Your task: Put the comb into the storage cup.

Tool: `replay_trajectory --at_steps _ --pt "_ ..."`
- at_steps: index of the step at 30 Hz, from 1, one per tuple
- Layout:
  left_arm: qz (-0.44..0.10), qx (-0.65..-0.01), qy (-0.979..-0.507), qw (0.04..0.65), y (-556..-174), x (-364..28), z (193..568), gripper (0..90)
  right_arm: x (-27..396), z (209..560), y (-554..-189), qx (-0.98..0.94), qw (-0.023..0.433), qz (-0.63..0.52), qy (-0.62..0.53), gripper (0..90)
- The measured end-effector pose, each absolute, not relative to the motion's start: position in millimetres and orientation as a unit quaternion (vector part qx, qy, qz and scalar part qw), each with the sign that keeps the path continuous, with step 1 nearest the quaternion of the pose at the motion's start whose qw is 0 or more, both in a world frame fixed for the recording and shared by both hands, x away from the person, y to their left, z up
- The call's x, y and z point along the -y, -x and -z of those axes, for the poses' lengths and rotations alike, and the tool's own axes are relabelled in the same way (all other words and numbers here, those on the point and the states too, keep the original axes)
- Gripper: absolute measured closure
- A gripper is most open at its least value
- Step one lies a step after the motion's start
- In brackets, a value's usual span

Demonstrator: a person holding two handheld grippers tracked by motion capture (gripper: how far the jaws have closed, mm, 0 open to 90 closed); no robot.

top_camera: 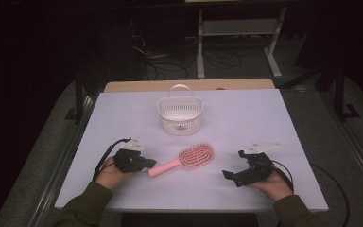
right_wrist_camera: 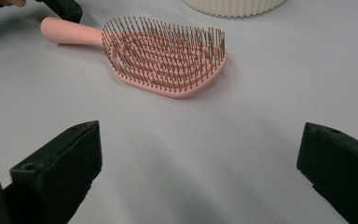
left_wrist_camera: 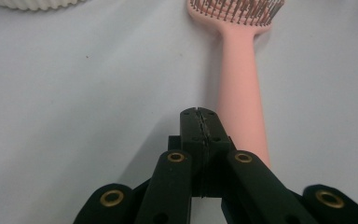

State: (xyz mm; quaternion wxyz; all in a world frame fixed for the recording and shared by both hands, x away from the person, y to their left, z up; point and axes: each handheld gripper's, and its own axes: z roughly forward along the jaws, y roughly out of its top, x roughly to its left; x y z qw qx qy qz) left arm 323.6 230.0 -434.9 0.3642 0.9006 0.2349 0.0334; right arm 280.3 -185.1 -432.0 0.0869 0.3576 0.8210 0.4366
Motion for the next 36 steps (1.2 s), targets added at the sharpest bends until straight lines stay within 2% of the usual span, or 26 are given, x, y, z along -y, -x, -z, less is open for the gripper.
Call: replay_trajectory --at_steps 19,24,36 --pt "-0.022 -0.228 -0.899 0.374 -310 -229 432 89.7 186 431 -280 -0.821 0.088 -0.437 -0.357 0.0" --pt "-0.032 -0.236 -0.890 0.389 -308 -235 424 81.1 186 431 -280 -0.821 0.088 -0.437 -0.357 0.0" --pt "-0.058 -0.281 -0.849 0.444 -301 -270 418 40.3 186 432 -280 -0.821 0.088 -0.437 -0.356 0.0"
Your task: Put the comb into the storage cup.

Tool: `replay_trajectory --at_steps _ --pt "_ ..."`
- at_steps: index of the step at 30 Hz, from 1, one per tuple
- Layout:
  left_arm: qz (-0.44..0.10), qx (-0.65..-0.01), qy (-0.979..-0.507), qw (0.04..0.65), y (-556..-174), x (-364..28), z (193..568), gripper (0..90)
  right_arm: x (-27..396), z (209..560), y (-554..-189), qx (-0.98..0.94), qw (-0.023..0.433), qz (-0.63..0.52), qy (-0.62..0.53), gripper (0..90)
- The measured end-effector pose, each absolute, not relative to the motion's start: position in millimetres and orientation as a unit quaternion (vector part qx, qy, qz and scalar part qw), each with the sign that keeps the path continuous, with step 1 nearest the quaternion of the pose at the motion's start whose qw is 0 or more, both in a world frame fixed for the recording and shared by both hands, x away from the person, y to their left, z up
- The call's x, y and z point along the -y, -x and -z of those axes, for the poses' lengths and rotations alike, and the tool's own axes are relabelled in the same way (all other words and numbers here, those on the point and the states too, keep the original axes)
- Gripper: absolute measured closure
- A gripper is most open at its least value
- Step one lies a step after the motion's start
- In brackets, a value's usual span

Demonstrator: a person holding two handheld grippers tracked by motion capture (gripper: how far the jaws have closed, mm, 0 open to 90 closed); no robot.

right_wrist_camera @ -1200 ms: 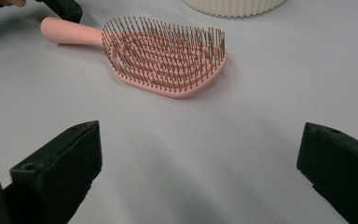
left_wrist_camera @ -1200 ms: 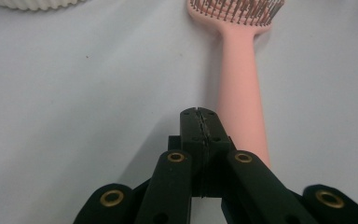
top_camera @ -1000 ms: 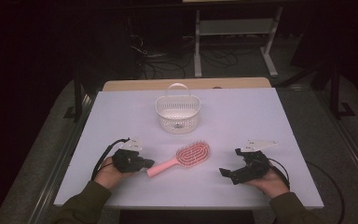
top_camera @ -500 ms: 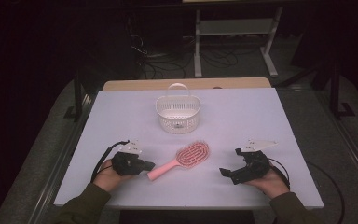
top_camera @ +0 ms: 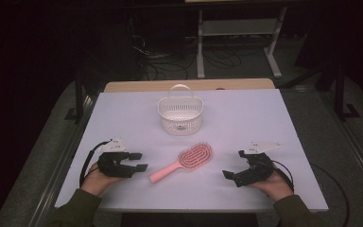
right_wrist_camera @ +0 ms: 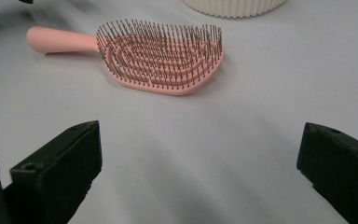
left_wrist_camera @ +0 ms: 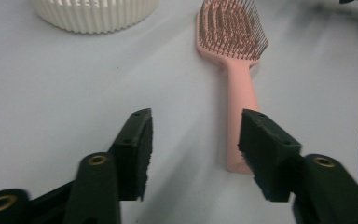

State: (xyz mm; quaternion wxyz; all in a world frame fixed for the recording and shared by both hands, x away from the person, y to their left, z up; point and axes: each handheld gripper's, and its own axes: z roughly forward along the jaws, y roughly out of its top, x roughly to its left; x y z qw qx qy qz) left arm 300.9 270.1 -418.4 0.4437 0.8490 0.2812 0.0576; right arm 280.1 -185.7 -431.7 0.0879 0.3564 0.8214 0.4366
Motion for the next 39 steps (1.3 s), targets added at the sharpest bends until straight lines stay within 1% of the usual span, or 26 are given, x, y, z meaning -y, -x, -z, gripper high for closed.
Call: replay_trajectory --at_steps 4,6,8,10,26,39 --pt "-0.066 -0.284 -0.843 0.451 -298.1 -272.3 419.9 24.0 185.1 431.8 -280.1 -0.822 0.088 -0.436 -0.356 0.0" --pt "-0.069 -0.292 -0.841 0.451 -298.3 -273.2 422.2 12.5 185.3 431.8 -280.1 -0.822 0.088 -0.436 -0.356 0.0" --pt "-0.076 -0.290 -0.842 0.449 -298.4 -273.0 424.1 4.6 185.4 431.7 -280.1 -0.821 0.088 -0.437 -0.356 0.0" --pt "-0.074 -0.289 -0.843 0.447 -298.6 -272.4 425.4 0.0 185.7 431.6 -280.1 -0.821 0.089 -0.437 -0.356 0.0" --pt "-0.079 -0.290 -0.838 0.456 -299.0 -270.2 427.9 0.0 185.6 433.1 -280.2 -0.823 0.088 -0.435 -0.354 0.0" --pt "-0.081 -0.293 -0.832 0.464 -300.7 -271.1 421.8 0.0 185.5 433.2 -280.6 -0.823 0.088 -0.434 -0.355 0.0"
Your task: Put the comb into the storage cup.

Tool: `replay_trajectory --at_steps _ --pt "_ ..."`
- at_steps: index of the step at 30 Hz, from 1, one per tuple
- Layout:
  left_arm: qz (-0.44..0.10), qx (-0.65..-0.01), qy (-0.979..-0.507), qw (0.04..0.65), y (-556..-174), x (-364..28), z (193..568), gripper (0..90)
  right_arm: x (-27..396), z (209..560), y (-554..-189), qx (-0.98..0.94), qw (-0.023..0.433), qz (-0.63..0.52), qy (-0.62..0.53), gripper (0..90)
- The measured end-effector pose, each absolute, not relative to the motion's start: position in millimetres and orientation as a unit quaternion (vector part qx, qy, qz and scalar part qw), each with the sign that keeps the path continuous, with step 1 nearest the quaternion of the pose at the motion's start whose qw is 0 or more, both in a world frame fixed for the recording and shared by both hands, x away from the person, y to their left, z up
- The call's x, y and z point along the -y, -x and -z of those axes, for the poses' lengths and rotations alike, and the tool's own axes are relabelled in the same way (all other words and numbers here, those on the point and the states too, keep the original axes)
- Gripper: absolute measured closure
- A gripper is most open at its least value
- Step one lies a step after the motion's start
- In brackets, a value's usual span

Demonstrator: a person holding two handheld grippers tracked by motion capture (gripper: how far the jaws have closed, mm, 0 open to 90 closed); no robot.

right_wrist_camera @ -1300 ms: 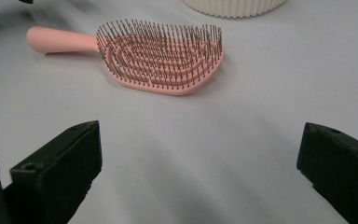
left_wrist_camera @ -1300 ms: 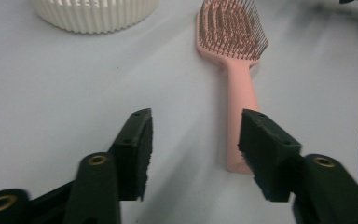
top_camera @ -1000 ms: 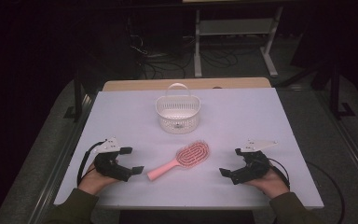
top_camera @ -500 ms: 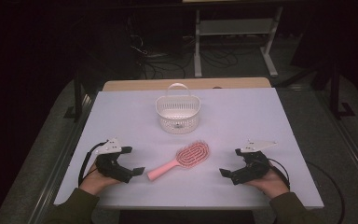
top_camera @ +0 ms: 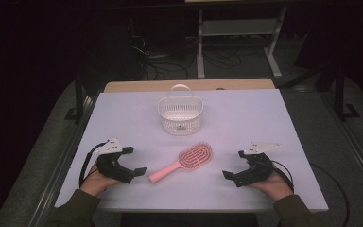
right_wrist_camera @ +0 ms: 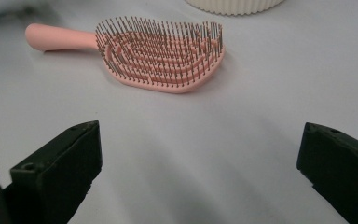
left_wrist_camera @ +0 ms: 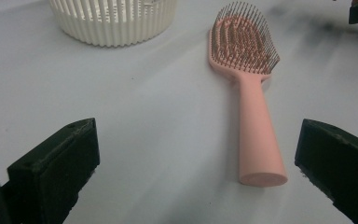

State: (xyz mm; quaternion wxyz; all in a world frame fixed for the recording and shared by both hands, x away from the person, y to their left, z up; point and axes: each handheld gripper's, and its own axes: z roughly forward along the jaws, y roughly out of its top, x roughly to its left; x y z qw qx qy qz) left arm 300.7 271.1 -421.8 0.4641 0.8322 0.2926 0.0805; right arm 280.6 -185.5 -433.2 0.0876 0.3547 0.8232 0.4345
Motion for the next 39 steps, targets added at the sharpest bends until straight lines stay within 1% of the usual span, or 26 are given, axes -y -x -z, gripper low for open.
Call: replay_trajectory --at_steps 10,39 --pt "-0.070 -0.295 -0.830 0.469 -302 -269 417 0.0 185 433 -281 -0.823 0.086 -0.436 -0.354 0.0" --pt "-0.086 -0.284 -0.821 0.487 -313 -249 405 0.0 185 433 -282 -0.823 0.087 -0.436 -0.354 0.0"
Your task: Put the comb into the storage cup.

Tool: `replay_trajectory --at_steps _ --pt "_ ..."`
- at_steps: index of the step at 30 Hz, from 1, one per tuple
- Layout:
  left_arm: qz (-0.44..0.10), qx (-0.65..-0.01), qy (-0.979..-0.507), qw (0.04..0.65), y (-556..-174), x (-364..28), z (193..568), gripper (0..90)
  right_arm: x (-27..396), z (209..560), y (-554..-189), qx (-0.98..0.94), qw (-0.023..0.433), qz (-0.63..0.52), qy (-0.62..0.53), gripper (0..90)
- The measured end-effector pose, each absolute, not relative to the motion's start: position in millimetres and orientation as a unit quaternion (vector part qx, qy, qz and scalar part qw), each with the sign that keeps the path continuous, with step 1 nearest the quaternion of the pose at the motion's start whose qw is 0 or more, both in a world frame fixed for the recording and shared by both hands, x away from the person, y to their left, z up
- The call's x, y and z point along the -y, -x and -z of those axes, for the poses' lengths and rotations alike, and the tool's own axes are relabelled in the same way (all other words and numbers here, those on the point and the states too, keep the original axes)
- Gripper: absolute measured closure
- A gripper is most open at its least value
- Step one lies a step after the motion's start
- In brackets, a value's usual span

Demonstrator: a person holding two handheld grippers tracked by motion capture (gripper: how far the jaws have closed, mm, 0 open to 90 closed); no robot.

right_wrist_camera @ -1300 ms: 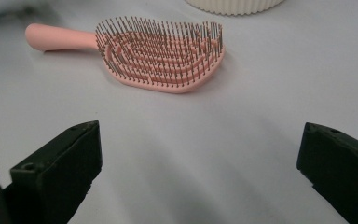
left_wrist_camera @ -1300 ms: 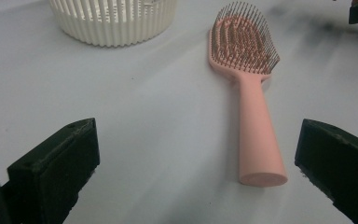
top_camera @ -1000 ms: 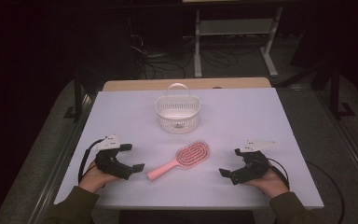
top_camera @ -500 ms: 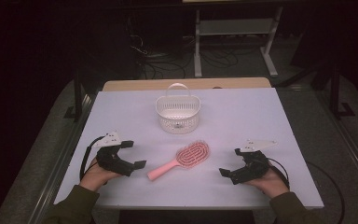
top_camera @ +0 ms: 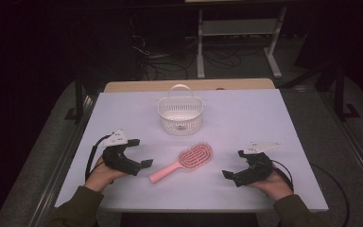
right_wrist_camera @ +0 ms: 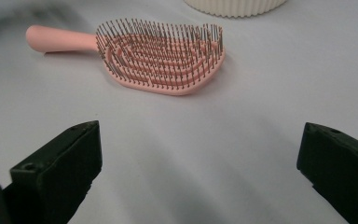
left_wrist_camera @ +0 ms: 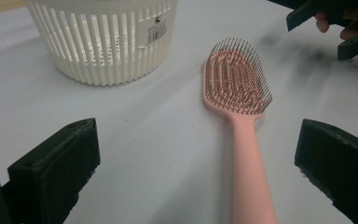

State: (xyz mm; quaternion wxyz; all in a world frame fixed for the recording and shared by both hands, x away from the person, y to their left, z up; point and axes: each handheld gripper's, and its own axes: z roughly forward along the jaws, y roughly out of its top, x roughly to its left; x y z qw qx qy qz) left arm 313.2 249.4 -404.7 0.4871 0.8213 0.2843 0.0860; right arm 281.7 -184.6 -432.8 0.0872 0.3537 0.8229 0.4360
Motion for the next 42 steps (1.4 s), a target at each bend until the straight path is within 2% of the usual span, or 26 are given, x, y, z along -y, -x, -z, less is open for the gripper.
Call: replay_trajectory --at_steps 42 --pt "-0.074 -0.261 -0.826 0.494 -322 -216 397 0.0 183 434 -285 -0.822 0.088 -0.439 -0.351 0.0"
